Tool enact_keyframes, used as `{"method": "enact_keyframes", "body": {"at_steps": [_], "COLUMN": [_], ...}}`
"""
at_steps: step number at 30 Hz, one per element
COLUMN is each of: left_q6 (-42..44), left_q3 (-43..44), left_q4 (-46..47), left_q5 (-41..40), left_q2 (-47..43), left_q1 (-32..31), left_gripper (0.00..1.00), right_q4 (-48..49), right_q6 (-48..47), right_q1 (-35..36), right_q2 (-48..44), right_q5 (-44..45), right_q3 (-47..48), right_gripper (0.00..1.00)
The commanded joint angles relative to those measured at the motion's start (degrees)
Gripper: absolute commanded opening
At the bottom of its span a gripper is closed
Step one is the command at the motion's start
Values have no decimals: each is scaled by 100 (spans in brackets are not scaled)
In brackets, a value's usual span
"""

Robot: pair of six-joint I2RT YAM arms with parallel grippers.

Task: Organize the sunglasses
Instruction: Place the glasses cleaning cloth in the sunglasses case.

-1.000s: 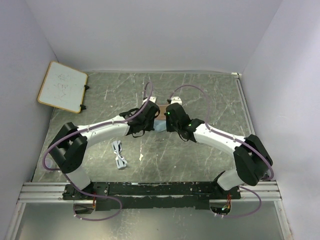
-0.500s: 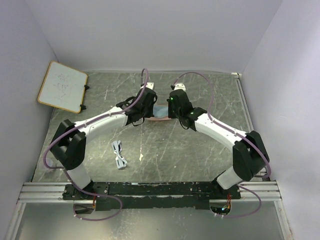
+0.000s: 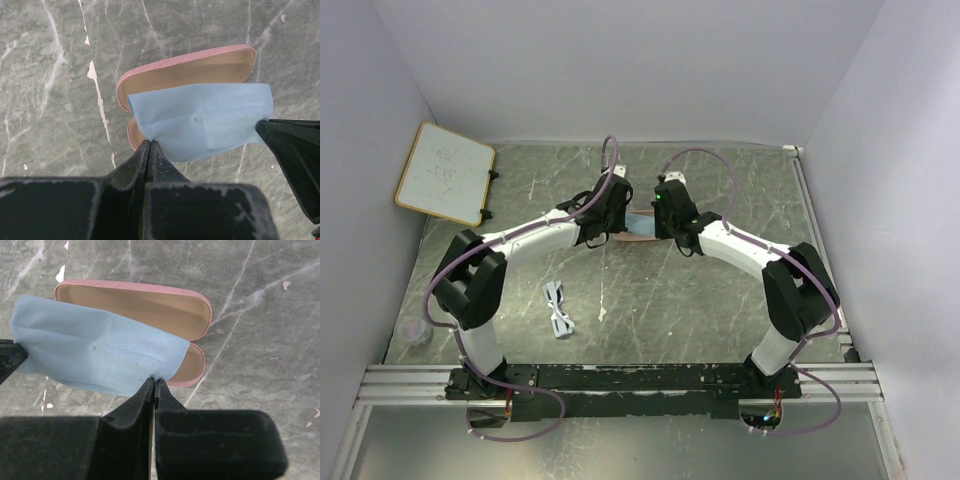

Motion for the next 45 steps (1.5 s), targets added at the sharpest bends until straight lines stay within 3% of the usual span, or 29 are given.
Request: {"method": "enact_keyframes", "body": {"at_steps": [1, 45], "left_q6": [-7, -42], "left_q3": [47, -344], "left_q4": [359, 718], "left_q5": [146, -54], "left_q2": [111, 466], "left_q1": [39, 75], "left_gripper": [7, 7], "right_q4": [257, 476], "right_q6": [-121, -313], "right_q1": [-43, -350], "right_q2": [90, 493], "right_q5": [-20, -338], "right_q3": [185, 90], "right_gripper": [0, 0]}}
